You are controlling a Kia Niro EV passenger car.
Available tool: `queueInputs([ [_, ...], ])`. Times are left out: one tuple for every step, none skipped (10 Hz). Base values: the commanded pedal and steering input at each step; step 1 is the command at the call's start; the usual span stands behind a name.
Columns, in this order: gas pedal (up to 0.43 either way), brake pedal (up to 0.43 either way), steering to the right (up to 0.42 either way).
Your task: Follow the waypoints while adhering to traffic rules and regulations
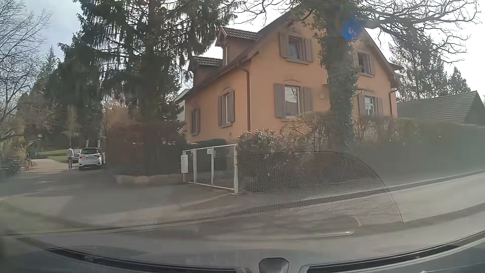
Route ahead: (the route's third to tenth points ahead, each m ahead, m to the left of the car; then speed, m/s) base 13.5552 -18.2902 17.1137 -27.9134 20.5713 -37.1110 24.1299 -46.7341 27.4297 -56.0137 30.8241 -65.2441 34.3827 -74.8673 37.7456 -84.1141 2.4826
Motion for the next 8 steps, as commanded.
queueInputs([
  [0.0,0.0,0.394],
  [0.0,0.0,0.4],
  [0.0,0.0,0.412],
  [0.0,0.0,0.429],
  [0.028,0.0,0.446],
  [0.039,0.0,0.472],
  [0.039,0.0,0.5],
  [0.039,0.0,0.518],
])
